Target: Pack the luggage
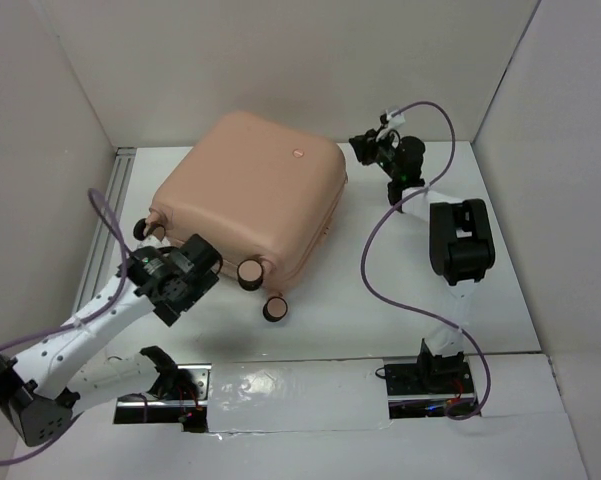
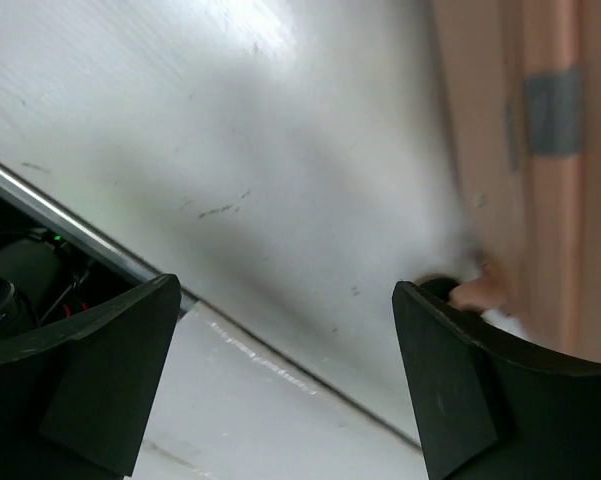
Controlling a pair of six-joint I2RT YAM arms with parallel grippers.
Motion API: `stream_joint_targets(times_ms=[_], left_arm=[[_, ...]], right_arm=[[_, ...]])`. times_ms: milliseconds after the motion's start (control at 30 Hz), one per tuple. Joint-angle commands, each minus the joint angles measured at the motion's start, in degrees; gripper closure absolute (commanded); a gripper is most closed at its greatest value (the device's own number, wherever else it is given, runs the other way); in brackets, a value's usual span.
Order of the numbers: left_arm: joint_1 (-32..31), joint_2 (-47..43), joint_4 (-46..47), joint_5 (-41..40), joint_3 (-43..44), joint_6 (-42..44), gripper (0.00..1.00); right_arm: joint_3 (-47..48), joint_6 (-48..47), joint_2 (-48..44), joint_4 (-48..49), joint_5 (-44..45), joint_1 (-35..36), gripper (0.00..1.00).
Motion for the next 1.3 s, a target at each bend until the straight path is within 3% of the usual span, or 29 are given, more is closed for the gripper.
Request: stream_joint_targets(times_ms=[0,67,233,333,467,633,767,867,967,1100,1267], left_arm=[[4.7,-2.1,0.8,-5.5,2.8,5.2,0.0],[10.3,-0.7,4.4,-4.9,3.5,11.3,0.0],[22.6,5.3,18.4,-0.2,2.9,21.3,0.01],[26.4,8.6,24.4,3.8,2.4,26.9,0.05],[28.3,14.2,30.6,5.1,5.3,31.1,0.05],[28.8,24.5,35.7,5.8,13.5,38.7,0.06],[26.5,33.5,40.5,7.1,21.7,45.3,0.06],[24.3,41.0,41.1,9.9,29.7,49.7,0.06],[22.5,48.8,41.6,11.9,39.2,53.4,0.06],[21.9,58.3,36.3,13.2,56.4,55.1,0.05],[24.6,67.8,31.4,16.5,73.4,57.0,0.03]], right_arm=[[11.5,4.7,4.3,-8.9,4.0,-1.6,0.68],[21.8,3.5,10.0,-16.5,-0.7,-1.6,0.63],[36.4,-3.2,20.5,-28.7,-9.9,0.1,0.61],[44.6,-8.4,25.4,-35.5,-17.5,0.7,0.61],[47.8,-15.4,26.9,-40.8,-27.4,2.0,0.61],[35.3,-32.8,19.5,-47.6,-35.8,4.6,0.64],[21.6,-42.9,7.2,-54.3,-44.2,6.8,0.65],[9.5,-48.5,-3.3,-56.3,-44.2,9.5,0.65],[-3.4,-47.6,-13.7,-51.0,-42.3,13.1,0.66],[-17.3,-28.1,-23.2,-33.6,-23.0,16.6,0.66],[-21.0,-18.2,-31.5,-27.5,-11.1,17.4,0.58]])
